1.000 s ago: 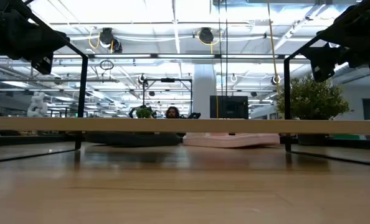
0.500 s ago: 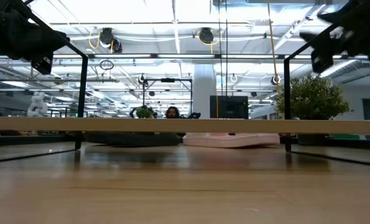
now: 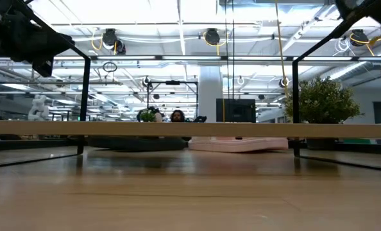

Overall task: Pick and place slides into the shelf
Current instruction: Put the left black slides on the shelf

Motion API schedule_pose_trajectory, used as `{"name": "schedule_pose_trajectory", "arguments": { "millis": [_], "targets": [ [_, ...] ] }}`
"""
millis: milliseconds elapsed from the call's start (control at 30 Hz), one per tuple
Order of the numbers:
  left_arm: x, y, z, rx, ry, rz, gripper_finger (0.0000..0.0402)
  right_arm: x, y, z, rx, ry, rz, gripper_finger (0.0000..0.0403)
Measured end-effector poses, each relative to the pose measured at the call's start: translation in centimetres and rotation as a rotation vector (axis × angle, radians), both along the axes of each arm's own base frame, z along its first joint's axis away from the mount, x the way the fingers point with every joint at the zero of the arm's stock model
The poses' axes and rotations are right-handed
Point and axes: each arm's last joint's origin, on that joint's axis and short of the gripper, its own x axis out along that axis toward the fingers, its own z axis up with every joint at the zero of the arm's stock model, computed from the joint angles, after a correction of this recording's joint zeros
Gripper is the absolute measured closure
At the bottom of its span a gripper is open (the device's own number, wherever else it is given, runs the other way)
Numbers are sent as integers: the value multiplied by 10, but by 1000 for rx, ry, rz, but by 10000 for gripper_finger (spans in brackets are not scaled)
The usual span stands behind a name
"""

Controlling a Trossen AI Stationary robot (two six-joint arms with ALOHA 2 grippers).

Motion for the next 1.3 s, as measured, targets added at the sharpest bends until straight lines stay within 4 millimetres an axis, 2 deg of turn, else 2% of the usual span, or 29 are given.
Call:
{"name": "schedule_pose_trajectory", "arguments": {
  "millis": [100,200,400,533,733,800,933,1067,1300],
  "targets": [
    [-1,1,8,-117,-86,-8,355,-8,0,8,-53,-115,-70,206],
    [-5,3,21,-257,-222,-27,355,-5,1,10,-143,-98,-98,206],
    [-20,11,50,-449,-551,-54,355,5,3,43,-279,-67,-230,206],
    [-28,15,59,-510,-676,-63,355,14,3,67,-338,-52,-323,206],
    [-35,19,66,-476,-754,-29,355,27,4,101,-391,-60,-349,206],
    [-39,21,76,-442,-766,-3,355,29,6,115,-422,-91,-344,206],
    [-45,25,106,-328,-722,50,355,39,9,142,-500,-120,-308,206],
    [-47,26,147,-220,-626,73,355,52,10,166,-534,-109,-304,206],
    [-21,12,216,-8,-494,111,355,78,13,188,-619,-102,-308,206]
  ]
}}
